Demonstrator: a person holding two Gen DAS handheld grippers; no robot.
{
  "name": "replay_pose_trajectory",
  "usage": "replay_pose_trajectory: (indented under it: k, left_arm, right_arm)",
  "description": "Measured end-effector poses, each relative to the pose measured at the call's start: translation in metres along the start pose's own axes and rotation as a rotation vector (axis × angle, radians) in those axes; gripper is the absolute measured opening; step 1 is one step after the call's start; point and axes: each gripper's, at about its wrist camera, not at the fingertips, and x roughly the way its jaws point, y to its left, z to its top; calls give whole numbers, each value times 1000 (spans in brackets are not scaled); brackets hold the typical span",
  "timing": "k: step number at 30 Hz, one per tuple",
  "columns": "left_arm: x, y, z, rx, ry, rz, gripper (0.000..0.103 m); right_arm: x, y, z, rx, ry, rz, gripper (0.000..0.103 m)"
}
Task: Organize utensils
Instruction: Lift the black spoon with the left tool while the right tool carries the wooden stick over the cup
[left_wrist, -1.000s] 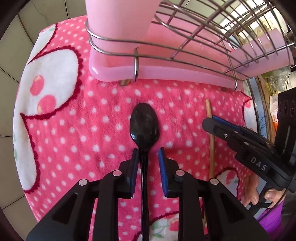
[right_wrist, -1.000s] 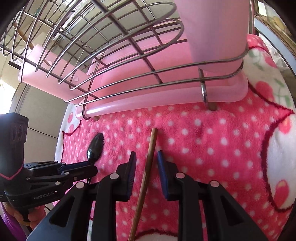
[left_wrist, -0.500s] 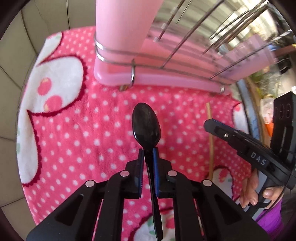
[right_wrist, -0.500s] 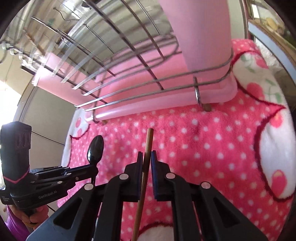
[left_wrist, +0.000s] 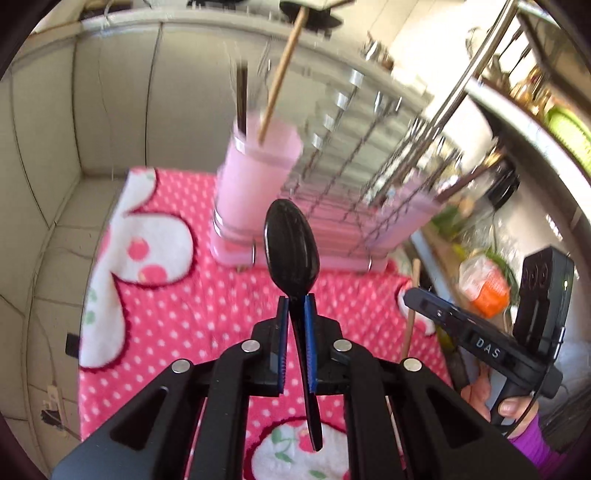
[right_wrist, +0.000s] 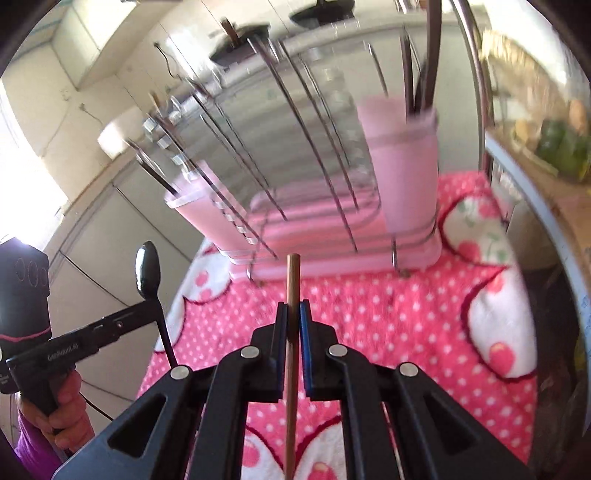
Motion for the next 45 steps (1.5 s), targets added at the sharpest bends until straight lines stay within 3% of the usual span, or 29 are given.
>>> replay_pose_trajectory:
  k: [15, 25, 29, 36, 45]
  left_arm:
    - [-81, -15, 49, 45, -321, 6, 3]
    - [-113, -39, 85, 98, -549, 70, 3]
    - [-111, -41, 103, 98, -592, 93, 3]
    - [-94, -35, 125, 96, -627, 143, 3]
    - [-63, -28, 140, 109, -634, 201, 3]
  right_arm:
    - [-84, 31, 60, -79, -296, -16, 6]
    - [-147, 45, 116, -157, -639, -84, 6]
    - [-146, 45, 133, -193, -735, -139, 6]
    - [-131, 38, 156, -228, -829, -203, 6]
    - [-98, 21, 170, -243, -812, -249, 6]
